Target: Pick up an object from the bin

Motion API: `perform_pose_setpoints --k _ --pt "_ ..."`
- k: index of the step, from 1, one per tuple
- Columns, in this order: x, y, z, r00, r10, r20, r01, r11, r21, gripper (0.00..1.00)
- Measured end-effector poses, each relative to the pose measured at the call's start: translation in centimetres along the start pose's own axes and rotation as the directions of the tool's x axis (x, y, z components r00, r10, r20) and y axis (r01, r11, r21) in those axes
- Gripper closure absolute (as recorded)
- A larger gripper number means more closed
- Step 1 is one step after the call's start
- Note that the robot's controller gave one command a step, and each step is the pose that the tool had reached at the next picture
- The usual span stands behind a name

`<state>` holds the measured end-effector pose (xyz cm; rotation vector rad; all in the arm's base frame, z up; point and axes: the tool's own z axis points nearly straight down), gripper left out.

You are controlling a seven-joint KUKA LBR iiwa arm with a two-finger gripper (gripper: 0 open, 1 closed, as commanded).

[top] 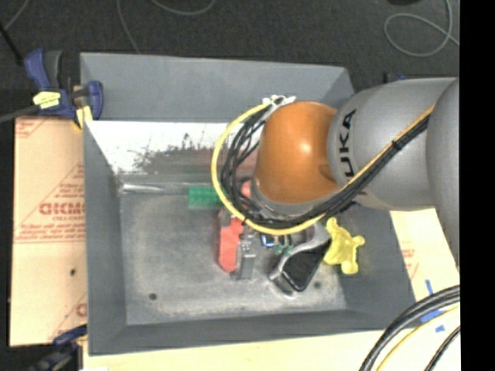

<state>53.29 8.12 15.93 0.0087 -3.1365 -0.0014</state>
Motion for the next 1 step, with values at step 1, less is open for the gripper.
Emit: perform_pose_setpoints --k 1 --pt "-0.09 -0.01 -0.27 1.000 0.001 0.004 -0.001 1.000 0.000 0.00"
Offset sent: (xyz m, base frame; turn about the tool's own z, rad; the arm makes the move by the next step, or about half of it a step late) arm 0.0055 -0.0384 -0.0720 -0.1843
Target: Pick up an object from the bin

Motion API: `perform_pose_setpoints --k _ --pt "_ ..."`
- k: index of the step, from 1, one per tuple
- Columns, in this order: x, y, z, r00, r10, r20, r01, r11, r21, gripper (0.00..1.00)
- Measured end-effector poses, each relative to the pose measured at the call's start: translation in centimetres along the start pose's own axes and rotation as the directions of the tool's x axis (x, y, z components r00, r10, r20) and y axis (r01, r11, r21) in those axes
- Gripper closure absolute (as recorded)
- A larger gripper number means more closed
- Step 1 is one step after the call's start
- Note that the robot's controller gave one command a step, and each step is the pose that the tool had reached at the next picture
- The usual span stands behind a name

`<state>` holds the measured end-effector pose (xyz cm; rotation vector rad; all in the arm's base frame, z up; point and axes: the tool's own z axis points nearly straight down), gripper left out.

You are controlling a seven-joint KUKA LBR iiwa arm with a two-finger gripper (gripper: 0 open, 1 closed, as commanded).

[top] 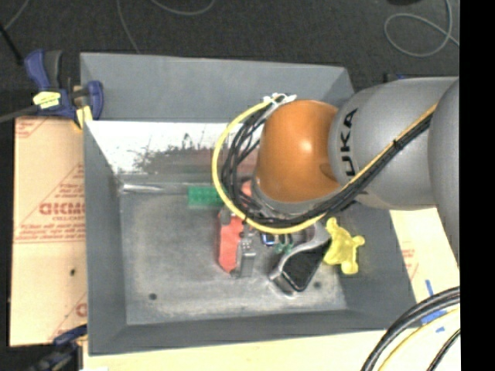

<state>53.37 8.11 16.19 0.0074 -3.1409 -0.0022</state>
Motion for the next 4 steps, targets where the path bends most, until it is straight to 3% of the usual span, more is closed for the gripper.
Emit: perform_pose_setpoints --k 1,2,3,4 --pt "-0.5 -4.0 7.4 0.984 -0.180 -0.003 0.180 0.984 0.001 1.00" --pt "-0.5 -4.0 7.4 0.984 -0.179 -0.003 0.179 0.984 0.000 1.00" --pt "-0.9 -3.3 -1.1 0.970 -0.242 -0.001 0.242 0.970 0.000 1.00" --pt "-0.9 -3.3 -1.1 0.971 -0.241 -0.001 0.241 0.971 0.000 1.00"
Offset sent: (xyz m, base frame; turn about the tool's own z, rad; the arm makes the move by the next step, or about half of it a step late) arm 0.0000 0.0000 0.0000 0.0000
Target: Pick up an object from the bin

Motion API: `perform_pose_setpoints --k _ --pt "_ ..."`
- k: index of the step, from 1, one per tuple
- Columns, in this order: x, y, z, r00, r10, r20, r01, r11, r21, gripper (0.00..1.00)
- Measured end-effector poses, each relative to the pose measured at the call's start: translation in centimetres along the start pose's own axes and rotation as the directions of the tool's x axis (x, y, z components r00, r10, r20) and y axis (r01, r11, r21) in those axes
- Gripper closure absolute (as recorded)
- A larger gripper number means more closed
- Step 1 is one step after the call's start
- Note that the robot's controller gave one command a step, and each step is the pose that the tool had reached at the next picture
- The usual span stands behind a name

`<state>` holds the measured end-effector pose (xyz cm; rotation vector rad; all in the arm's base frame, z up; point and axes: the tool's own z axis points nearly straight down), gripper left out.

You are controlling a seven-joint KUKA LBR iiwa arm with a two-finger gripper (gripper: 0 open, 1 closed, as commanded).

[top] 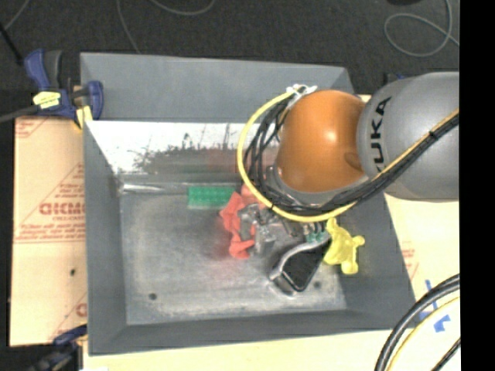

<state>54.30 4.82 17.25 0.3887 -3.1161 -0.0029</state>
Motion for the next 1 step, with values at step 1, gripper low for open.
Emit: perform_pose_setpoints --k 1 --pt "-0.90 -0.62 -6.01 1.000 0.000 0.003 0.000 1.000 0.000 1.00"
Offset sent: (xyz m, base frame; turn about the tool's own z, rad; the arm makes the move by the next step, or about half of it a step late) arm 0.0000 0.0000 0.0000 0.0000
